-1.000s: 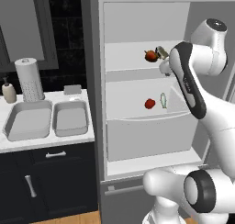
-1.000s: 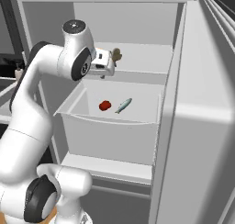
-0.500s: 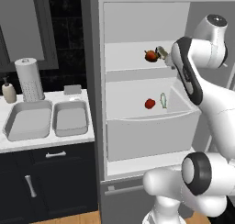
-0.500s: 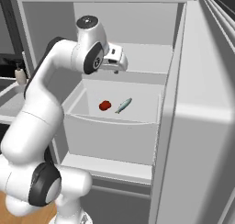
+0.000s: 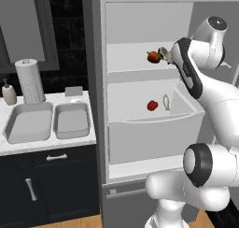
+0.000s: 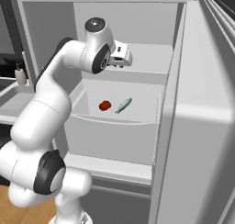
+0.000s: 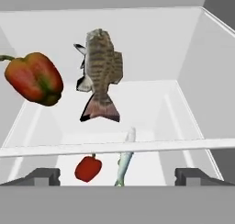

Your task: Place one bell pepper and one fish in each tupperware on the nearby counter, to pack two identical lunches.

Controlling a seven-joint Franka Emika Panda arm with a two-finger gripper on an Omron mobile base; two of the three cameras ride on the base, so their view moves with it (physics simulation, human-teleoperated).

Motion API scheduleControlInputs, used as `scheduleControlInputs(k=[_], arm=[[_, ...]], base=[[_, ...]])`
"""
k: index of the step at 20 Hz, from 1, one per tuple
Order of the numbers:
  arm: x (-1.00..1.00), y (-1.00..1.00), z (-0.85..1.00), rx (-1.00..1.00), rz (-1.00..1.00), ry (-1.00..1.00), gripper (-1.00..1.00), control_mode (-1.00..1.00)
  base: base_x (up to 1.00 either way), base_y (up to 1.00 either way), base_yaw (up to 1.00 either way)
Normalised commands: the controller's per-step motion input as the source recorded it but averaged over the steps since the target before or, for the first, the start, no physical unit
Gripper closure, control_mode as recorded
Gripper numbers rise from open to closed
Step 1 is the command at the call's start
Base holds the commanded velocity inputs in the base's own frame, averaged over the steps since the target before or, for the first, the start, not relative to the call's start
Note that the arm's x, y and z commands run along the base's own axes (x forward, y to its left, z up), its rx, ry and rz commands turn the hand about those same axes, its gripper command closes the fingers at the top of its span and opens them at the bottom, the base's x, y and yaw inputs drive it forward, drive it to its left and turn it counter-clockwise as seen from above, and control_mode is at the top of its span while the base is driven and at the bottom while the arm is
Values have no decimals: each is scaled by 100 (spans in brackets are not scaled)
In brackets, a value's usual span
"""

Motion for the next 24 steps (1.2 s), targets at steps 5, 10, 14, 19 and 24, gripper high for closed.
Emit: scheduleControlInputs(k=[5,10,14,19,24], arm=[[54,9,-12,0,1,-5,-100,-100],[52,7,-5,0,2,0,-100,-100],[51,1,0,0,2,3,-100,-100],[44,0,0,0,2,2,-100,-100],[31,1,-11,0,3,3,-100,-100]], base=[[0,0,0],[0,0,0],[0,0,0],[0,0,0],[0,0,0]])
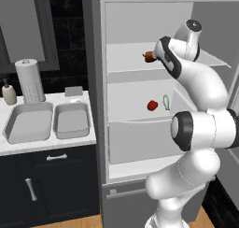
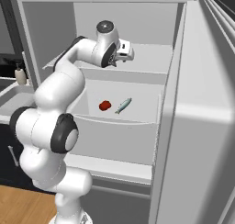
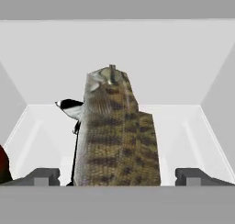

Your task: Place one bell pepper and one fish in each tupperware on the nearby counter, to pack two identical lunches.

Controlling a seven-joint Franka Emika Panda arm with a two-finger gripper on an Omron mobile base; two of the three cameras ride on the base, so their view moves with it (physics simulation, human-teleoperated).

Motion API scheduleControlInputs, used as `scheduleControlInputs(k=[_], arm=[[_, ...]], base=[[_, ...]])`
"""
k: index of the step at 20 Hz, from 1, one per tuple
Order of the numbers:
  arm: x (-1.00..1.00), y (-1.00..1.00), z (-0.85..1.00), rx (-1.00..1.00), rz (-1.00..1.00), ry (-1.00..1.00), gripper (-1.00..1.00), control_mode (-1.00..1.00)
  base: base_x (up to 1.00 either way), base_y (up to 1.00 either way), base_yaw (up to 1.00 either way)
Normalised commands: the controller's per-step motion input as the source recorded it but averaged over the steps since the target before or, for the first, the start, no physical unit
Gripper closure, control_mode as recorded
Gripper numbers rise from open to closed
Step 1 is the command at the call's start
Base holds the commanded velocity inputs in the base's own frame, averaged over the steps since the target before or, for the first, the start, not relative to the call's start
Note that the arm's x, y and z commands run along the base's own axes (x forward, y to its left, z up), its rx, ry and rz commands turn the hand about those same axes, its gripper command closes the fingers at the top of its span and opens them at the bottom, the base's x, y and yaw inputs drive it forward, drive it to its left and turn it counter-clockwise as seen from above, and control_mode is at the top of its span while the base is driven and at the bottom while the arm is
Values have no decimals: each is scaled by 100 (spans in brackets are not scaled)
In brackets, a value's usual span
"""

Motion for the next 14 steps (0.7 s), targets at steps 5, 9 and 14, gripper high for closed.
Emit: scheduleControlInputs(k=[5,9,14], arm=[[9,16,-42,-1,1,5,100,-100],[-4,11,-49,-2,0,0,100,-100],[-85,0,-3,0,0,-1,100,-100]], base=[[0,0,0],[0,0,0],[0,0,0]])
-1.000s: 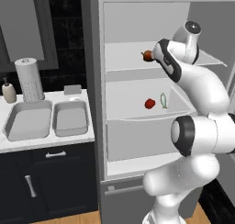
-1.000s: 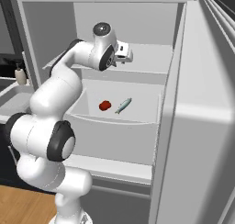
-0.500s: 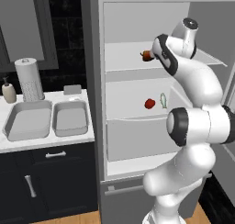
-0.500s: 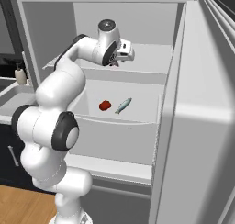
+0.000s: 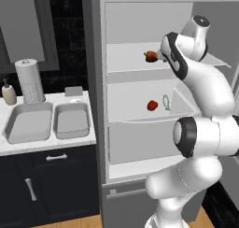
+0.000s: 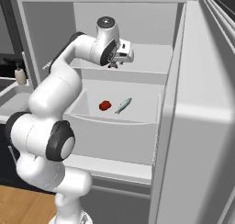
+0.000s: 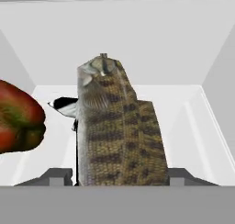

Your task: Place one bell pepper and one fish in each tupperware on the nearby counter, to pack two identical lunches.

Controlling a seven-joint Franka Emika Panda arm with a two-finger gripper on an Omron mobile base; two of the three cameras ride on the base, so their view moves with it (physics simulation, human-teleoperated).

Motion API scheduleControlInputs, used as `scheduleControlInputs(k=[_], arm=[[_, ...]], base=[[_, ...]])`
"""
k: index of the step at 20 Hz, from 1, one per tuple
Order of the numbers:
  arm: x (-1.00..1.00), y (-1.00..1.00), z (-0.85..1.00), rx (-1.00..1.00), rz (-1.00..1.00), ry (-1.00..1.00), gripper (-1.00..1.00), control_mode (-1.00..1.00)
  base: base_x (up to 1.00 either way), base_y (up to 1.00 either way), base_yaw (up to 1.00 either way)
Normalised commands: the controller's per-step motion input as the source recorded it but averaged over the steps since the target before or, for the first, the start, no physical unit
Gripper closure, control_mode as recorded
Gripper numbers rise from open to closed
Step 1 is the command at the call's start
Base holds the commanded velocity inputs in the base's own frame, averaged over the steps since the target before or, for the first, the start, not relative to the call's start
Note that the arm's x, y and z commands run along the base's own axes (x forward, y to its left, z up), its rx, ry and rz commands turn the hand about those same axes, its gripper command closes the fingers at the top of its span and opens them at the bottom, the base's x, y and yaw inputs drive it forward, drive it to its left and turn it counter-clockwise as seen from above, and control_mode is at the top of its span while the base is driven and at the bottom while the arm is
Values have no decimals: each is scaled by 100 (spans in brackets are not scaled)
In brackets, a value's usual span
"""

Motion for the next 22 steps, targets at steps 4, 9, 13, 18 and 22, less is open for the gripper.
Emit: scheduleControlInputs(k=[4,9,13,18,22], arm=[[-100,0,0,0,-2,-2,100,-100],[-100,0,0,-4,-2,0,100,-100],[-100,0,-4,-10,-2,1,100,-100],[-100,0,-23,-12,0,0,100,-100],[-100,0,-37,-3,0,-2,100,-100]], base=[[0,0,0],[0,0,0],[0,0,0],[0,0,0],[0,0,0]])
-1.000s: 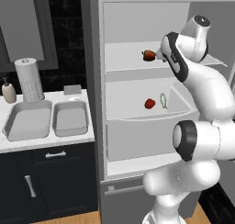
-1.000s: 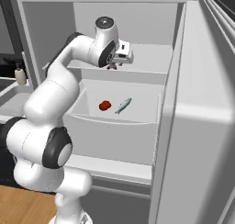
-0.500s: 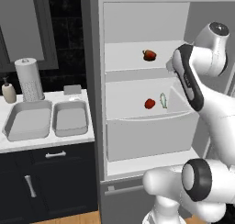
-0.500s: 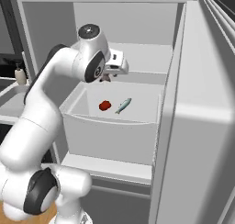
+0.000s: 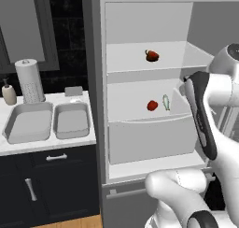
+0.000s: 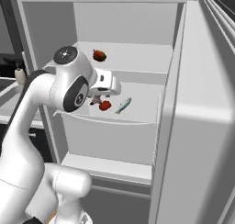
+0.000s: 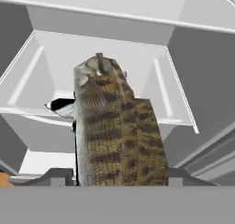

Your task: Place one bell pepper and one fish in each tupperware on the nearby counter, to pack two identical lunches.

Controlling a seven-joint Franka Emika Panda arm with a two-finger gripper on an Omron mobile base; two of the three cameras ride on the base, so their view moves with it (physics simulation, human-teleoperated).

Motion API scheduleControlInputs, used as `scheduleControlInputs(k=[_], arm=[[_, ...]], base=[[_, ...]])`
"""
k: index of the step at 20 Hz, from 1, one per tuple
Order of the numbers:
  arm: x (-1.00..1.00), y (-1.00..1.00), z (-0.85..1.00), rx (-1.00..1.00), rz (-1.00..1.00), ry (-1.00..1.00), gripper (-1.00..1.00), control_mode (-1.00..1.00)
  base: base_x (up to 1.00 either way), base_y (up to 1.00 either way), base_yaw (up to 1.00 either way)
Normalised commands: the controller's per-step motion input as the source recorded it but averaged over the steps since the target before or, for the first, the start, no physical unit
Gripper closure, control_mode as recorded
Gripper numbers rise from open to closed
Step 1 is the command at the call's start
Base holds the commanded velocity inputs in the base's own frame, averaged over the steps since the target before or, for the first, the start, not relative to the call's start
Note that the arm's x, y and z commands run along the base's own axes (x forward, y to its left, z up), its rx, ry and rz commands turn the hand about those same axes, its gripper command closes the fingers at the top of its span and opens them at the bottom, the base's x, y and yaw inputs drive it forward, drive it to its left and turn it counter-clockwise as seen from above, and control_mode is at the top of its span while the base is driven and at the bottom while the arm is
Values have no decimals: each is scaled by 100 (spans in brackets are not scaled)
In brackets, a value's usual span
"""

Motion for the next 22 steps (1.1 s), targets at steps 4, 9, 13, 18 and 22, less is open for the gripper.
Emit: scheduleControlInputs(k=[4,9,13,18,22], arm=[[-100,4,-57,-5,0,-3,100,-100],[-20,7,-13,-1,1,-3,100,100],[0,0,0,0,0,0,100,100],[0,0,0,0,0,0,100,100],[0,0,0,0,0,0,100,100]], base=[[0,0,0],[-79,60,7],[-57,100,11],[-5,100,6],[46,100,0]])
